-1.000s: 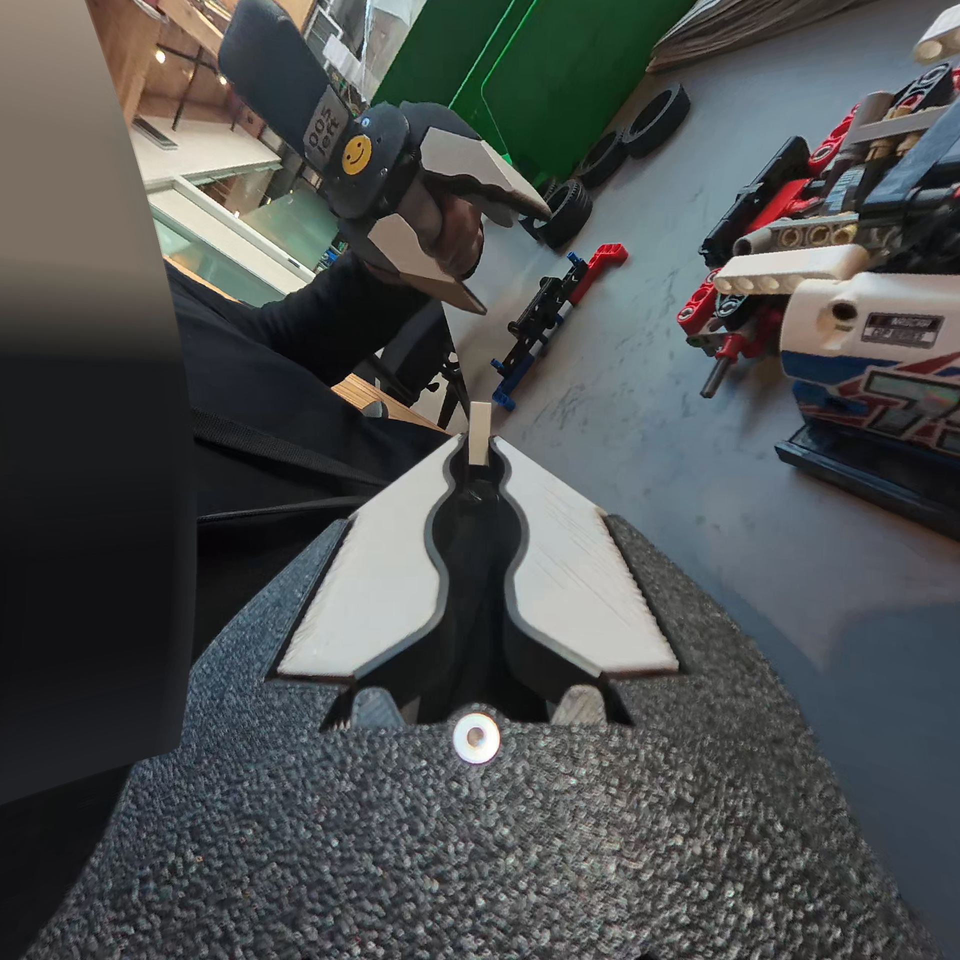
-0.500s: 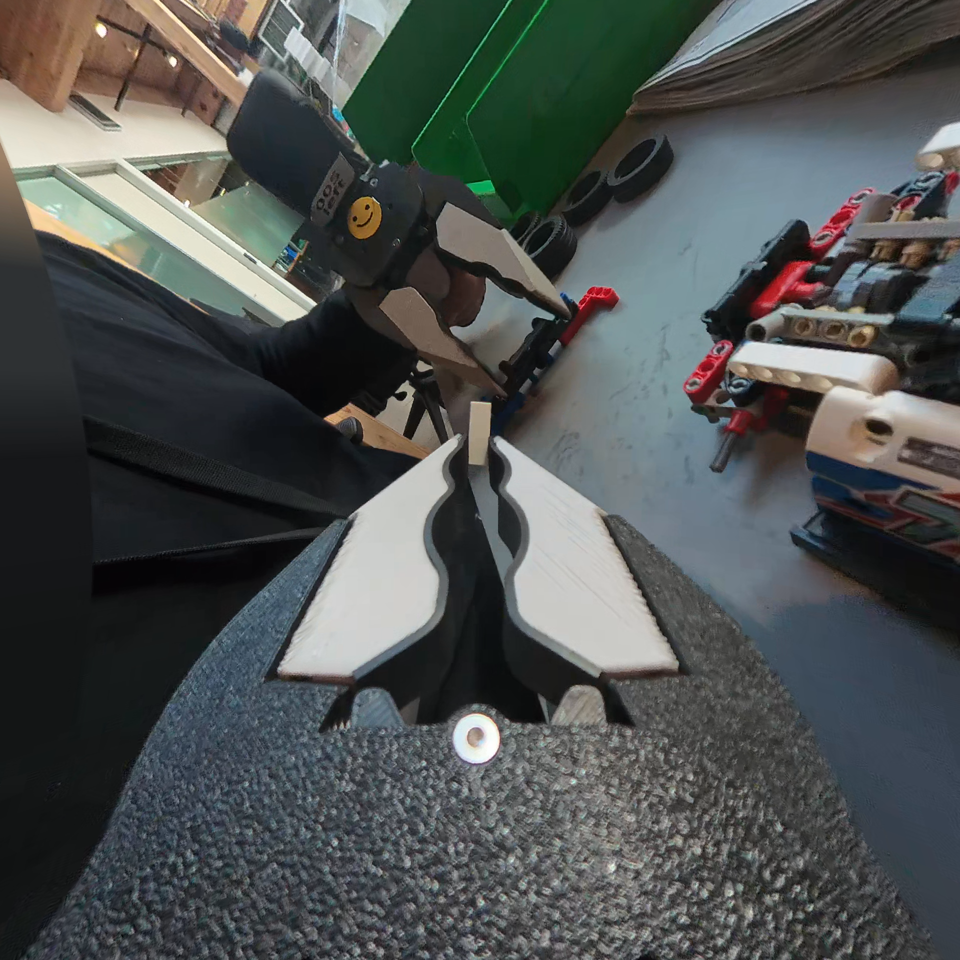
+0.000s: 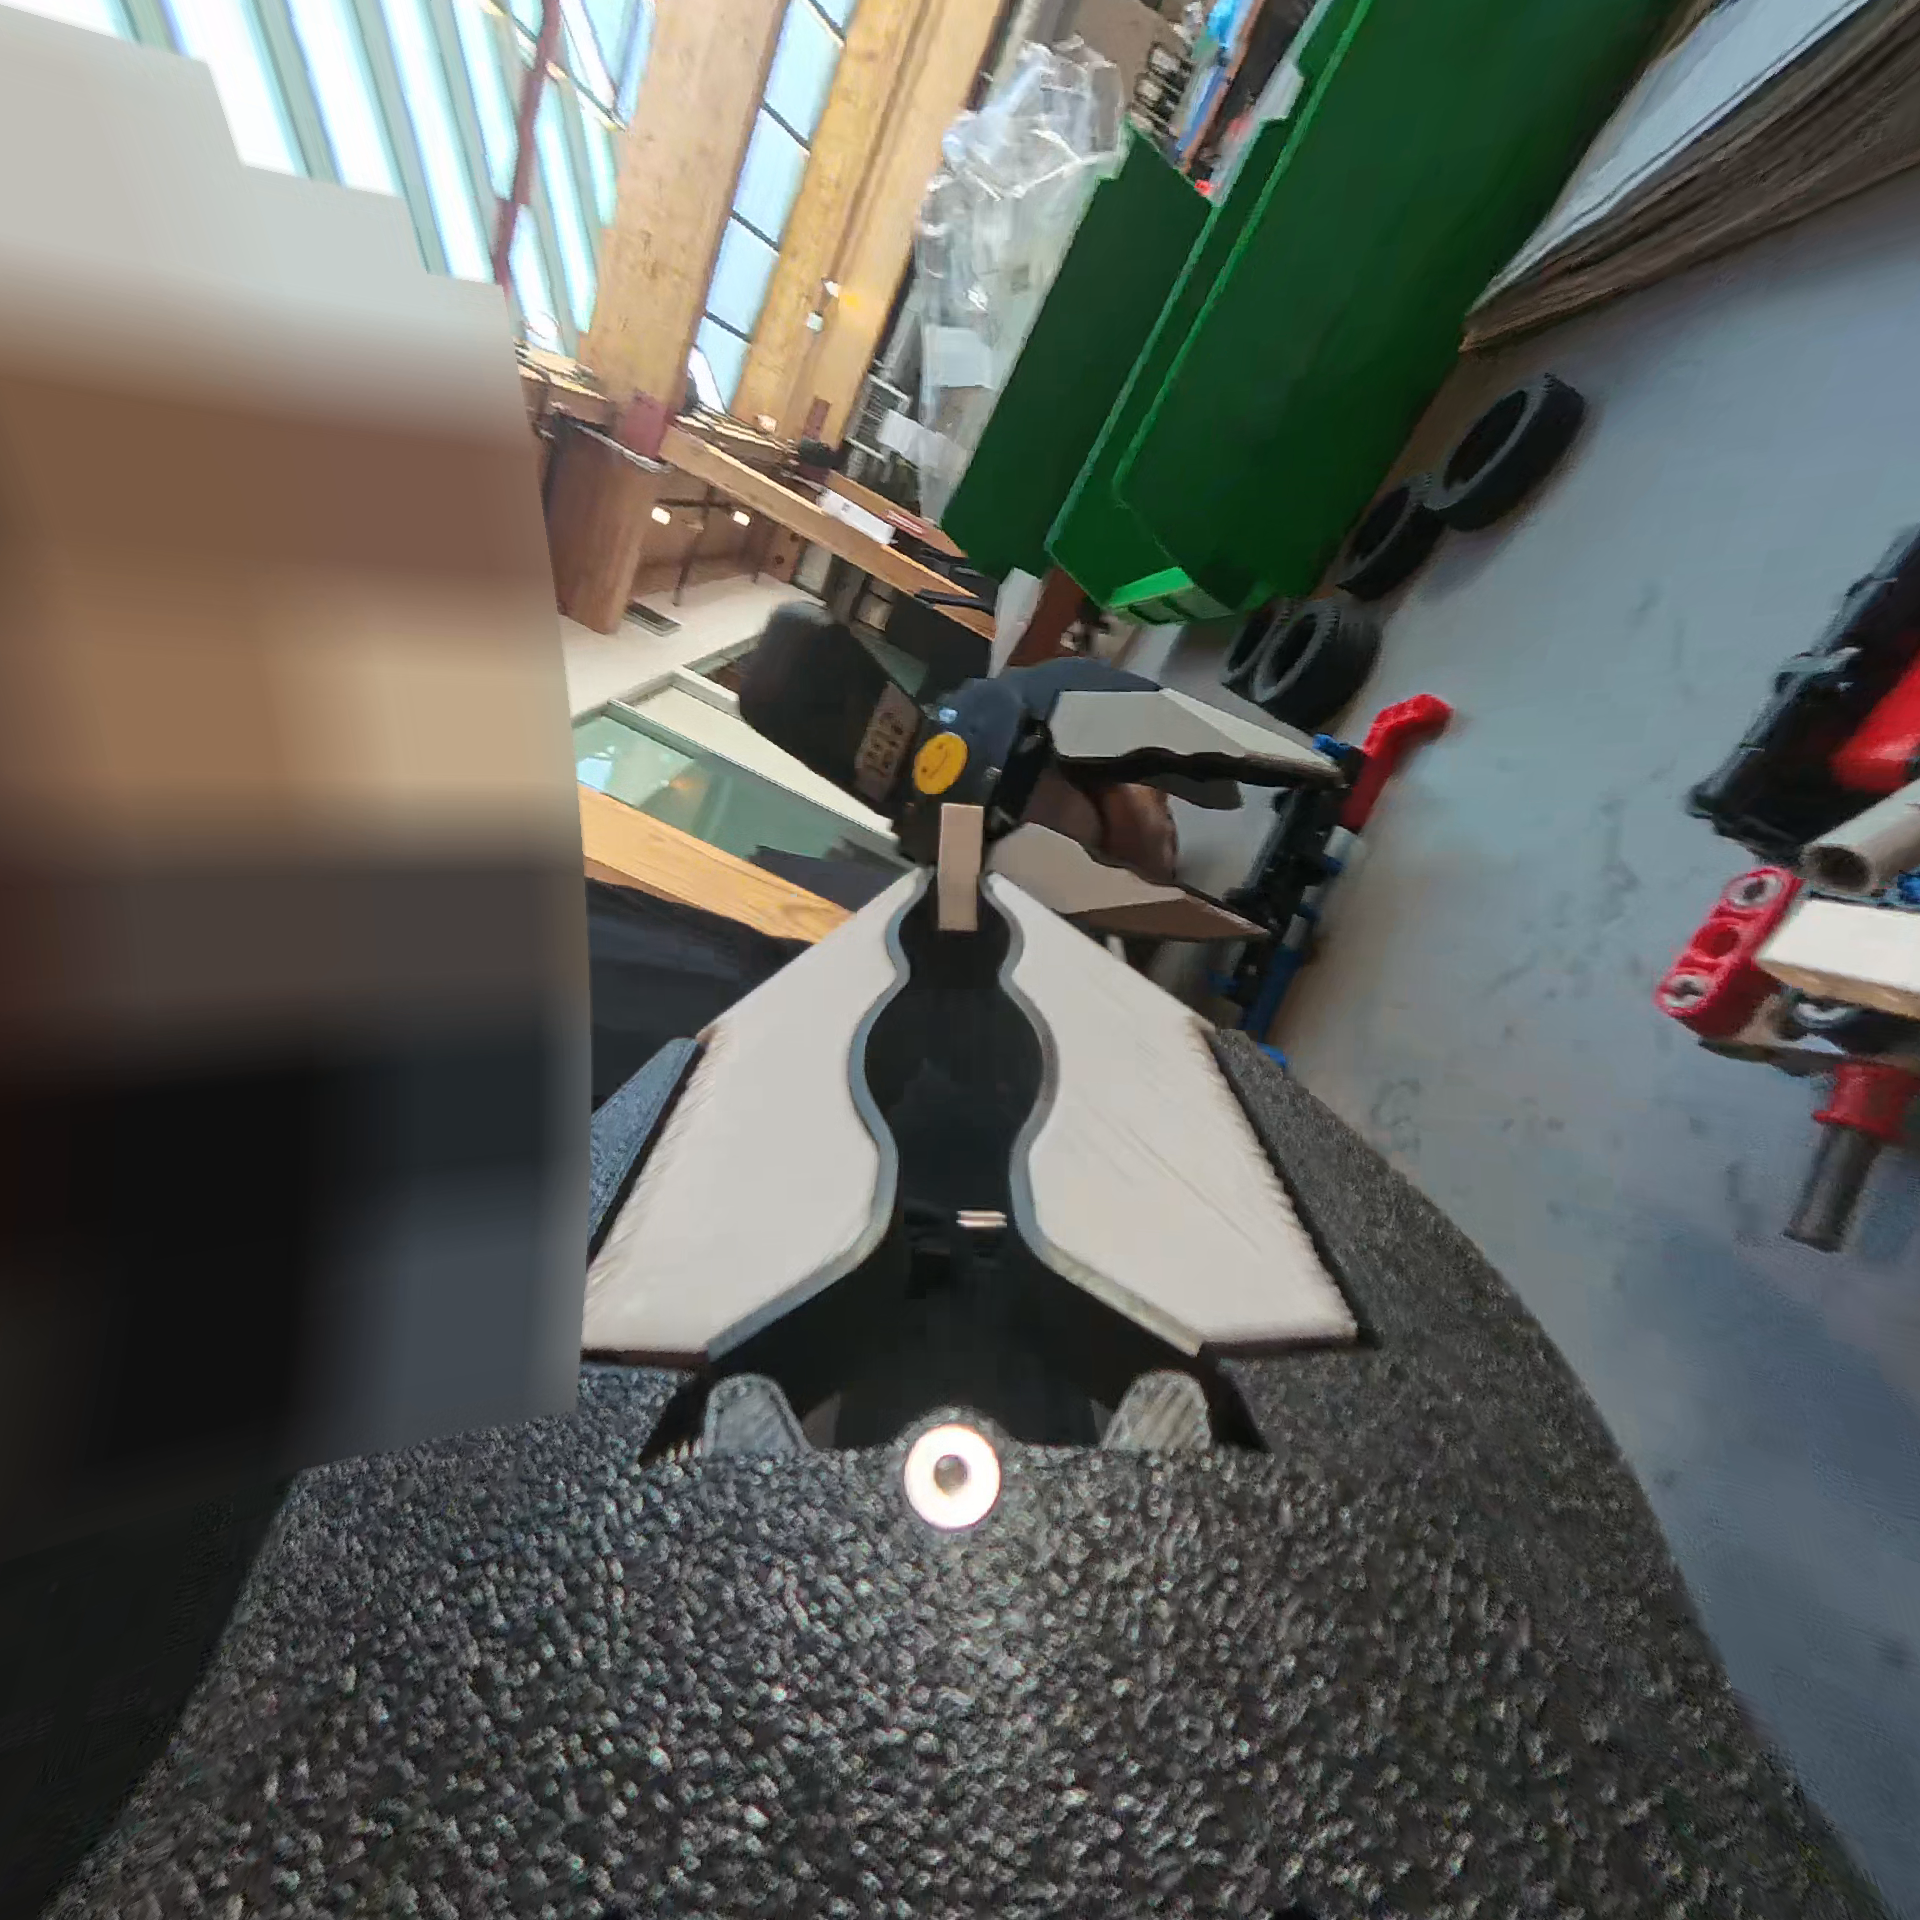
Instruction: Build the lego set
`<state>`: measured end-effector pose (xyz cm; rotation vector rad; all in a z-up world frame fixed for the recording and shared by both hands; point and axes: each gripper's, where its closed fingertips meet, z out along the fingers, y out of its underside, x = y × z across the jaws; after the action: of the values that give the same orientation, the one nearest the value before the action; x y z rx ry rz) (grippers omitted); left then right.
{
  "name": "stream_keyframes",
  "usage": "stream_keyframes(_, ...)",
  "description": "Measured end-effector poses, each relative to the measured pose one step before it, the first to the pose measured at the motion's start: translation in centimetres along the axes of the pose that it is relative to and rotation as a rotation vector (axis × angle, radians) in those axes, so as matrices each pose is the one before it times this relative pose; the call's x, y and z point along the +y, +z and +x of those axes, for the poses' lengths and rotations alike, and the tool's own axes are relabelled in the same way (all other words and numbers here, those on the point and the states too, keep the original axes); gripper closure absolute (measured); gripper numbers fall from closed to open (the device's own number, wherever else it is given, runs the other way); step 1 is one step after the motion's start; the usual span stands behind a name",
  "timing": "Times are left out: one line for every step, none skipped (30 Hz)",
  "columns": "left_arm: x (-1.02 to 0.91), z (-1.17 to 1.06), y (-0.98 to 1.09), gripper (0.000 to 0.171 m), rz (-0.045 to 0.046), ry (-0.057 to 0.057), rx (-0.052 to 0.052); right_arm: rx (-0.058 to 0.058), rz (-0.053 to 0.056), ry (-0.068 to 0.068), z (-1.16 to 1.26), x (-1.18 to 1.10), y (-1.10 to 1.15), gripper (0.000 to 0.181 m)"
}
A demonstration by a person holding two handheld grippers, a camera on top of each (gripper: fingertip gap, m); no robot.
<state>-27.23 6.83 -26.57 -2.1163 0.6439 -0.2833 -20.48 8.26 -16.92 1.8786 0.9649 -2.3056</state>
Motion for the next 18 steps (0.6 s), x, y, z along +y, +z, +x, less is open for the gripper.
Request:
stream_keyframes(0.147,-0.002,0.023,0.131,-0.01054,0.0060,-0.0021,0.0862,-0.0343,-0.0575,1.072,0.596,0.094,0.174)
stream_keyframes(0.203,-0.054,0.058,0.130,-0.01263,0.0022,-0.0026,0.0984,-0.0400,-0.0713,1.179,0.672,0.112,0.175)
stream_keyframes(0.232,-0.079,0.073,0.130,-0.01416,-0.0023,-0.0018,0.0932,-0.0419,-0.0691,1.076,0.698,0.142,0.174)
stream_keyframes(0.236,-0.017,0.046,0.129,-0.01382,-0.0008,0.0029,0.0705,-0.0345,-0.0572,0.742,0.609,0.208,0.175)
stream_keyframes(0.174,-0.074,0.018,0.129,-0.00851,0.0023,-0.0007,0.0391,-0.0227,-0.0415,0.308,0.453,0.224,0.175)
stream_keyframes(0.084,-0.151,-0.018,0.129,-0.00340,0.0024,-0.0063,0.0173,-0.0137,-0.0271,0.054,0.313,0.217,0.175)
stream_keyframes(0.034,-0.212,-0.038,0.129,0.00004,0.0014,-0.0100,0.0133,-0.0105,-0.0193,0.087,0.269,0.209,0.174)
stream_keyframes(0.011,-0.219,-0.046,0.129,0.00236,0.0000,-0.0098,0.0254,-0.0147,-0.0171,0.335,0.318,0.165,0.175)
stream_keyframes(-0.014,-0.106,-0.078,0.129,0.00382,0.0007,-0.0017,0.0448,-0.0195,-0.0272,0.640,0.367,0.116,0.175)
stream_keyframes(-0.084,-0.142,-0.119,0.125,0.01015,-0.0004,-0.0038,0.0570,-0.0214,-0.0368,0.805,0.383,0.079,0.175)
stream_keyframes(-0.169,-0.103,-0.172,0.119,0.01720,-0.0016,-0.0019,0.0557,-0.0215,-0.0370,0.775,0.360,0.096,0.175)
stream_keyframes(-0.250,0.095,-0.223,0.115,0.02270,-0.0005,0.0116,0.0377,-0.0195,-0.0292,0.527,0.314,0.156,0.175)
stream_keyframes(-0.282,0.109,-0.253,0.114,0.02598,0.0001,0.0119,0.0137,-0.0122,-0.0173,0.225,0.181,0.201,0.174)
stream_keyframes(-0.361,0.028,-0.301,0.111,0.03134,0.0022,0.0070,-0.0014,0.0008,-0.0104,0.018,-0.036,0.223,0.175)
stream_keyframes(-0.426,0.064,-0.371,0.109,0.03797,0.0065,0.0086,-0.0064,0.0076,-0.0105,-0.038,-0.170,0.204,0.174)
stream_keyframes(-0.438,-0.037,-0.393,0.110,0.03883,0.0090,0.0006,0.0010,0.0087,-0.0185,0.072,-0.207,0.169,0.174)
stream_keyframes(-0.441,-0.109,-0.413,0.110,0.04055,0.0128,-0.0043,0.0167,0.0076,-0.0286,0.259,-0.220,0.116,0.175)
stream_keyframes(-0.426,-0.206,-0.391,0.112,0.03851,0.0122,-0.0109,0.0253,0.0052,-0.0271,0.402,-0.212,0.067,0.175)
